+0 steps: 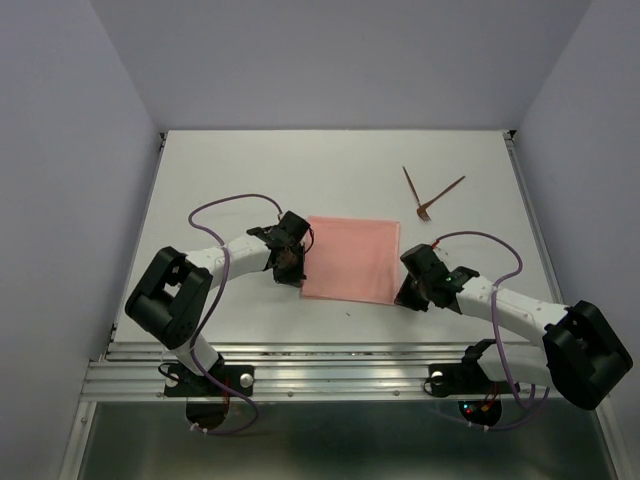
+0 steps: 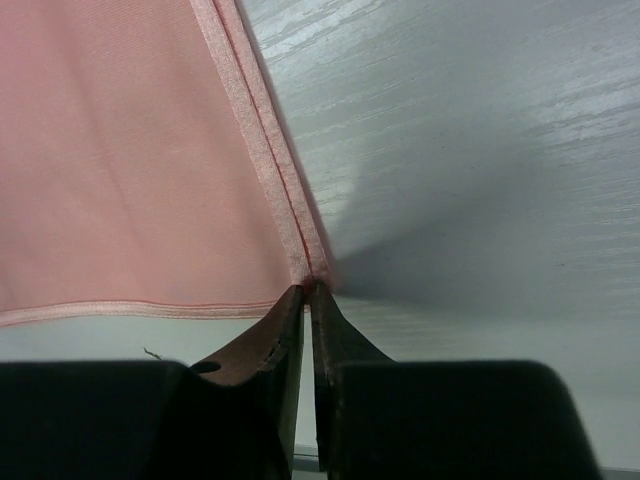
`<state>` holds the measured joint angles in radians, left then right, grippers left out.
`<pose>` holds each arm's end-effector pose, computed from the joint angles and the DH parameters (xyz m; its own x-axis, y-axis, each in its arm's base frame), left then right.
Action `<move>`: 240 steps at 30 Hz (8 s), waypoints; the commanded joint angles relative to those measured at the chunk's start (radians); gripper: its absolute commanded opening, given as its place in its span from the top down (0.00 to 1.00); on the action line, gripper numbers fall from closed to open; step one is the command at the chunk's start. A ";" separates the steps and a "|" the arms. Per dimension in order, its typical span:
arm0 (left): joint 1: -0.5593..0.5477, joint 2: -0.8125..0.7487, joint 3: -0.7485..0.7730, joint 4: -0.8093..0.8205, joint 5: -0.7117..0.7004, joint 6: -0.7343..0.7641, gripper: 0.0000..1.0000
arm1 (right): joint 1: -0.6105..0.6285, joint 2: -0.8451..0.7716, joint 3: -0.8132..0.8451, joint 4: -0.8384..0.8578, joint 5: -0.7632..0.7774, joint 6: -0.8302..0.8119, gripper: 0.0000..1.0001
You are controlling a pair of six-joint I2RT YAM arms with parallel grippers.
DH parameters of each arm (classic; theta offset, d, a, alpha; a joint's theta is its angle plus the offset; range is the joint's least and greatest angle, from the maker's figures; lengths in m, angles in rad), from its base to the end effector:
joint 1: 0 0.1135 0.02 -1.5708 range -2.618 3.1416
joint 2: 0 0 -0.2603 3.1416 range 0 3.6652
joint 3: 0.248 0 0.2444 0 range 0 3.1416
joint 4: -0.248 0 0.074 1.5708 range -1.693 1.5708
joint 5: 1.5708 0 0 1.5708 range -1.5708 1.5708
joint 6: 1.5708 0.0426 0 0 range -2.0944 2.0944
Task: Fold the napkin into a case and place the utensils inside
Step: Pick up the top corner of the square-folded napkin from the center of the board, then fold the top corner of the square-folded napkin at the center of the board, then smooth out the upper triangle-folded napkin at the center of the board.
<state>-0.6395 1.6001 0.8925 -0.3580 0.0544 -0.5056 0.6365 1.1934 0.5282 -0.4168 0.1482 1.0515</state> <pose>0.2418 -0.1827 0.1633 -0.9132 0.0765 -0.4004 0.1998 0.9402 -0.2760 0.1662 0.1150 0.1539 -0.8143 0.4659 -0.3462 0.3523 0.8708 0.3430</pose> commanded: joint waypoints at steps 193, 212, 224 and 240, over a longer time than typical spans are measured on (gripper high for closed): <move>0.001 -0.204 -0.030 -0.027 -0.123 -0.057 1.00 | 0.025 0.796 0.929 0.329 0.053 -0.283 0.52; 0.006 -0.189 -0.038 0.112 0.131 -0.054 1.00 | -0.095 0.601 0.667 0.247 0.111 -0.370 0.95; 0.006 -0.108 -0.052 0.146 0.121 -0.034 1.00 | -0.173 0.687 0.684 0.242 0.122 -0.400 0.97; 0.008 -0.100 -0.041 0.142 0.101 -0.037 1.00 | -0.201 0.618 0.619 0.228 0.228 -0.395 0.97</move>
<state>-0.6373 1.5047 0.8440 -0.2272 0.1669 -0.5579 0.4530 1.8671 1.1542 -0.1951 0.3134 0.6621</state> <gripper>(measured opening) 0.022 0.037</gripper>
